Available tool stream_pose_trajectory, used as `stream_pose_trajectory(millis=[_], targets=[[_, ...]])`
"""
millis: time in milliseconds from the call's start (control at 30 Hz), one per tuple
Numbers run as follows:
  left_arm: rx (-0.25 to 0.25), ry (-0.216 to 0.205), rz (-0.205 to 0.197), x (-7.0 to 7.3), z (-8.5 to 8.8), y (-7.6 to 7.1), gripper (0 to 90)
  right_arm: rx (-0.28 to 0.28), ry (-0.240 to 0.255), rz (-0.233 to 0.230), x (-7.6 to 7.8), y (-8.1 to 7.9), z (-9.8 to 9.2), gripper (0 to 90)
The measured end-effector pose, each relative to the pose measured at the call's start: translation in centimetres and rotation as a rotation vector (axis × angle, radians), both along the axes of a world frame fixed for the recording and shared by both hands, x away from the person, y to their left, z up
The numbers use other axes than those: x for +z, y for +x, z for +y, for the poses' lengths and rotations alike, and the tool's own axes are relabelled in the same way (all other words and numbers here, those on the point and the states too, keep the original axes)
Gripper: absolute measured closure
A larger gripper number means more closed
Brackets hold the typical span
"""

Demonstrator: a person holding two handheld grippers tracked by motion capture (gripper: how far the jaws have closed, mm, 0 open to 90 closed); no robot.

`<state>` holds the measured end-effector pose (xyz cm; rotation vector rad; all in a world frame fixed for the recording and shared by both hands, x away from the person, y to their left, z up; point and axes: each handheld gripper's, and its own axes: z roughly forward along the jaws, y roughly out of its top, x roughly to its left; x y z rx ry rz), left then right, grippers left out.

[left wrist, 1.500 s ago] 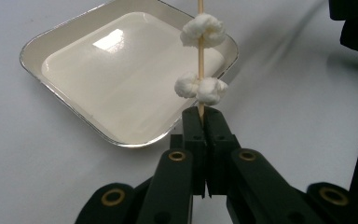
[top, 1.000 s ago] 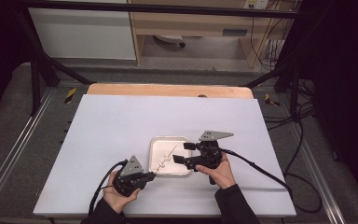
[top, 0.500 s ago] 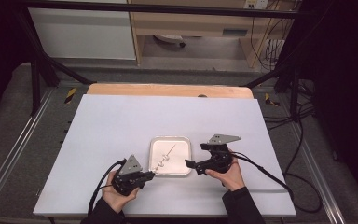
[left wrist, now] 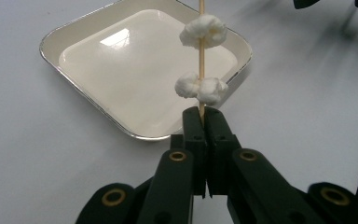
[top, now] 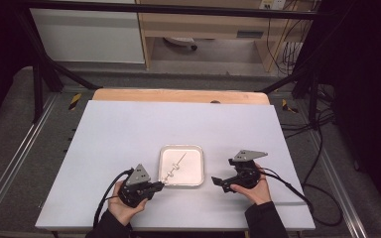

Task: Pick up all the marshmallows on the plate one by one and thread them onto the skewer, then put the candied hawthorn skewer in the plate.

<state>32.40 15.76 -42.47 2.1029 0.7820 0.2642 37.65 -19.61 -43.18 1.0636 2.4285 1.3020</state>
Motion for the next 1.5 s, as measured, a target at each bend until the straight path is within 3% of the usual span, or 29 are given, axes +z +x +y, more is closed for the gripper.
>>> stream_pose_trajectory(millis=[600,900,967,1500], targets=[[0.009,0.008,0.017,0.3,0.0,0.3,88.7,-0.051,-0.014,-0.008,-1.6,-1.3,-4.9,0.8],[0.037,0.025,0.053,0.9,-0.2,0.5,88.7,-0.054,-0.039,-0.004,-2.0,-1.5,-5.3,1.0],[0.015,0.022,0.036,0.9,-0.4,0.9,88.7,-0.055,-0.044,0.000,-2.0,-1.5,-5.3,1.0],[0.031,0.055,0.055,2.3,-1.7,2.8,88.7,-0.052,-0.061,-0.009,-2.0,-1.6,-5.4,1.0]])
